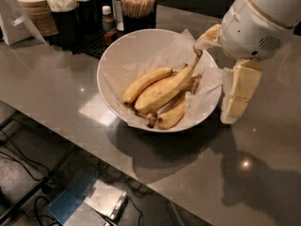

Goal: Pick banana from white bowl

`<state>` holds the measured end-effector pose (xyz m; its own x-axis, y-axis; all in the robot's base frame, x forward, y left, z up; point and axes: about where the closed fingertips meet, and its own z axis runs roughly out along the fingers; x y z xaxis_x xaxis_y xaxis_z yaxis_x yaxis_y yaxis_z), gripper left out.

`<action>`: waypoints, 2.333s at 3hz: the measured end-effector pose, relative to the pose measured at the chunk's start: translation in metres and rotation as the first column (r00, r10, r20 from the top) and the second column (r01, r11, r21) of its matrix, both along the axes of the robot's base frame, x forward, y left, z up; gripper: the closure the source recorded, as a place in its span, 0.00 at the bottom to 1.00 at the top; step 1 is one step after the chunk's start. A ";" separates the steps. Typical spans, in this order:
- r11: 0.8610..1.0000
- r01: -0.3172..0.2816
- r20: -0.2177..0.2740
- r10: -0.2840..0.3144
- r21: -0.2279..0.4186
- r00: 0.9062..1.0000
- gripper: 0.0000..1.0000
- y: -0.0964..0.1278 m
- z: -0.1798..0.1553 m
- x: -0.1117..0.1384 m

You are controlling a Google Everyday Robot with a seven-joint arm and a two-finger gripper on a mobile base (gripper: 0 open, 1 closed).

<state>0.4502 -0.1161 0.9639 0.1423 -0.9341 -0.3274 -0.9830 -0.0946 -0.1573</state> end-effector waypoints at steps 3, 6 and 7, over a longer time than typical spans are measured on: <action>0.984 -0.168 0.021 0.169 -0.061 0.985 0.00 0.067 -0.009 0.015; 0.880 -0.433 -0.030 0.436 -0.194 0.900 0.00 0.120 -0.041 0.028; 0.851 -0.478 -0.033 0.484 -0.218 0.875 0.00 0.129 -0.047 0.032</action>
Offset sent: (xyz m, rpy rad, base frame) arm 0.0069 0.0649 -0.0089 -0.0756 -0.0100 0.1884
